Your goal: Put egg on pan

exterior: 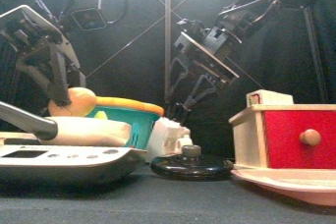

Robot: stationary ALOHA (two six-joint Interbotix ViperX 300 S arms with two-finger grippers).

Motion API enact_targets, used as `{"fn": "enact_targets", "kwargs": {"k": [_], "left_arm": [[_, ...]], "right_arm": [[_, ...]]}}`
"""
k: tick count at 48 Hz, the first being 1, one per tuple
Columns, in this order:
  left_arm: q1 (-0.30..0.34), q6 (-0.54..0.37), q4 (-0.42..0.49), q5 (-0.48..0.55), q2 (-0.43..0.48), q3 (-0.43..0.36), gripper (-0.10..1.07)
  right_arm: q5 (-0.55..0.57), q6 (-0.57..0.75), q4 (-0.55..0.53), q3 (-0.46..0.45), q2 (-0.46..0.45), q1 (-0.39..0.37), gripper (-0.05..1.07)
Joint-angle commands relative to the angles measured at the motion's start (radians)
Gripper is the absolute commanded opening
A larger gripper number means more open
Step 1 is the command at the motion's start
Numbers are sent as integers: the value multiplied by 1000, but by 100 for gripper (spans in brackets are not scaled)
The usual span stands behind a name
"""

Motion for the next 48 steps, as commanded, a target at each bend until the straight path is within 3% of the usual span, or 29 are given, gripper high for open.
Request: {"fn": "enact_targets", "kwargs": {"k": [1,21,48], "left_arm": [[-3,2,0,-2,-3,-17,60],[-3,2,0,3,-3,-18,76],[-3,2,0,2,-3,-21,80]], "right_arm": [[0,0,-3,-9,-18,-3,92],[0,-2,-3,-9,-18,-3,92],[0,0,-3,-9,-18,-3,92]]}}
